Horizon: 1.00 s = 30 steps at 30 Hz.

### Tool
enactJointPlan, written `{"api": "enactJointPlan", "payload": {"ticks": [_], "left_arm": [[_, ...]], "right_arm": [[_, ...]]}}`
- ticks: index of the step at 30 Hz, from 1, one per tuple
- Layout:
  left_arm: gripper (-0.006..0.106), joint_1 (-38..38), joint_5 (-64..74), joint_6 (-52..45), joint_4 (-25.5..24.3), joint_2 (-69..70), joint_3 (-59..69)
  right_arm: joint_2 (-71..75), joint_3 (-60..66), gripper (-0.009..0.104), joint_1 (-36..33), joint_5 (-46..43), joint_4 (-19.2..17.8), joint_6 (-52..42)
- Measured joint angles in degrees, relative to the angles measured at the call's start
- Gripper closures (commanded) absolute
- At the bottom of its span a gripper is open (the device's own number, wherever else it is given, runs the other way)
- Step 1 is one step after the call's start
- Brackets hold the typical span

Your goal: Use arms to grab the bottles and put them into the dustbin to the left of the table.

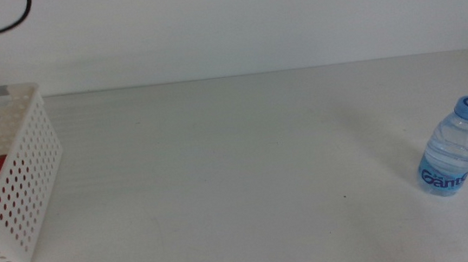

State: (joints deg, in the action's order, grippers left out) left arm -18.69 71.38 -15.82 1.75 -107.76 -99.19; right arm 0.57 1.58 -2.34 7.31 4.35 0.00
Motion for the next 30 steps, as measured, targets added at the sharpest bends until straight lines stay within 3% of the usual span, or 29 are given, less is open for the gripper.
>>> {"api": "enactJointPlan", "payload": {"ticks": [16, 20, 23, 26, 28, 30], "left_arm": [[0.105, -1.53, -0.26, -1.0, -2.73, -2.25, 5.76], [0.1, -1.53, -0.48, -1.0, -2.73, -3.53, 5.76], [0.089, -1.53, -0.59, -1.0, -2.52, -3.68, 5.76], [0.072, -1.53, -0.73, -1.0, -2.38, -3.68, 5.76], [0.056, -1.53, -0.73, -1.0, -1.75, -3.68, 5.76], [0.025, -1.53, -0.73, -1.18, -1.75, -3.68, 5.76]], "right_arm": [[0.0, 0.0, 0.019, 0.0, 0.0, 0.0, 0.0], [0.0, 0.0, 0.019, 0.0, 0.0, 0.0, 0.0], [0.0, 0.0, 0.019, 0.0, 0.0, 0.0, 0.0], [0.0, 0.0, 0.019, 0.0, 0.0, 0.0, 0.0], [0.0, 0.0, 0.019, 0.0, 0.0, 0.0, 0.0], [0.0, 0.0, 0.019, 0.0, 0.0, 0.0, 0.0]]}}
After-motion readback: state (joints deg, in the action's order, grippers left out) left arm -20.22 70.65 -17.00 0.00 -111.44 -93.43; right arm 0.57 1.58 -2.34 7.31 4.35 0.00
